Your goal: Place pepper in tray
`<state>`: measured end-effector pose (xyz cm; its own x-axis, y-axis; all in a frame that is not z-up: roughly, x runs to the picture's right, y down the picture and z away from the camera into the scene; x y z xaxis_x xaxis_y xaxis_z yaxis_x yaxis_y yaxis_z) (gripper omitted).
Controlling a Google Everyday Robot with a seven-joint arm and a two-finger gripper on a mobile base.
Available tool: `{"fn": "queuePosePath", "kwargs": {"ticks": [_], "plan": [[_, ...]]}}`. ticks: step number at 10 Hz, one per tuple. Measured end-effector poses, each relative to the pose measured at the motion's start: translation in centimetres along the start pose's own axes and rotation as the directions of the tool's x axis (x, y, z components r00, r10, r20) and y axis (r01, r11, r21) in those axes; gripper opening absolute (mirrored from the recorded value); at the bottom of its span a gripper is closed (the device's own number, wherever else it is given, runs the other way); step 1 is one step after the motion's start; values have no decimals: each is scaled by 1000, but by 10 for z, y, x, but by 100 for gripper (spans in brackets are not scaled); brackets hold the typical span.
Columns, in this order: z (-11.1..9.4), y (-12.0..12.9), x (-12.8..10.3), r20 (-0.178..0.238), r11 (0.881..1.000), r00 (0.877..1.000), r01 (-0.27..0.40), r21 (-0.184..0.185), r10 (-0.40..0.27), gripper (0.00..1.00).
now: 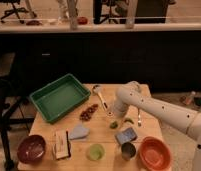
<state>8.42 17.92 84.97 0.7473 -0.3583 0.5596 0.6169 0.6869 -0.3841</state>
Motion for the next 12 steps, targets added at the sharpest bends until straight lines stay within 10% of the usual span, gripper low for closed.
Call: {"fn": "queuePosePath", "kwargs": {"ticks": [4,12], "plan": [[34,14,9,24,999,998,-52,10,52,71],[24,26,15,16,999,999,-50,-12,50,0]]}}
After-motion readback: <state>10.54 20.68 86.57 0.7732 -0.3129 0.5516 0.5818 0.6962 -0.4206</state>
